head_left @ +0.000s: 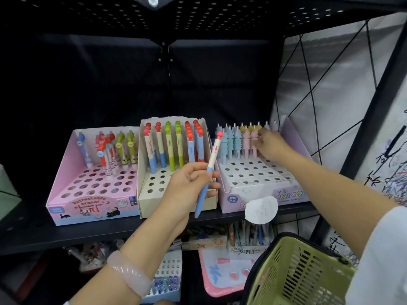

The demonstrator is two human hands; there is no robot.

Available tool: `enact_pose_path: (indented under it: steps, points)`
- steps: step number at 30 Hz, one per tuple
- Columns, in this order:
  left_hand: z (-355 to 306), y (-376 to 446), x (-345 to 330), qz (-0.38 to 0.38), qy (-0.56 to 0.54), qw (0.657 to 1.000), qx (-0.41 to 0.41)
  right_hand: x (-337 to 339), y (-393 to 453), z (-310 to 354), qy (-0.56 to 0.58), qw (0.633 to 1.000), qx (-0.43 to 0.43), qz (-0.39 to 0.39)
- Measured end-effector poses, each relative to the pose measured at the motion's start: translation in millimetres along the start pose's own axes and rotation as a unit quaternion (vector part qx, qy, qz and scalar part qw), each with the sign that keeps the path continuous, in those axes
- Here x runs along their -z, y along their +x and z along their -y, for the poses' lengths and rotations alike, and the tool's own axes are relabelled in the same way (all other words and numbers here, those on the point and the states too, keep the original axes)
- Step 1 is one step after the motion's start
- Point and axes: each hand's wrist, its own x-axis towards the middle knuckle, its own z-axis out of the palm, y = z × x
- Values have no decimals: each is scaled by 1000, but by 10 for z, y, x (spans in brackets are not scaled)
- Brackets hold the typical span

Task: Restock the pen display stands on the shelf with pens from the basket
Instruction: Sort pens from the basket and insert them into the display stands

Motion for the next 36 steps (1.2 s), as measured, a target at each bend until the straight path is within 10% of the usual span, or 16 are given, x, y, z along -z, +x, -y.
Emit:
enact_pose_path:
  steps: [6, 15, 23, 36]
  points:
    - [-37, -46, 128, -20, -11, 1000, -7, 121, -381, 398, 136, 975, 28, -172]
    - [-101, -181, 281, -32, -28, 999, -24, -28, -1157, 1343, 384, 904, 142, 122]
    - [-189, -292, 1017, -103, 269, 946, -150, -100, -1007, 1850, 283, 937, 191, -70]
    - [-215, -457, 1497, -100, 267, 944, -163, -360, -833, 2165, 77, 967, 190, -152]
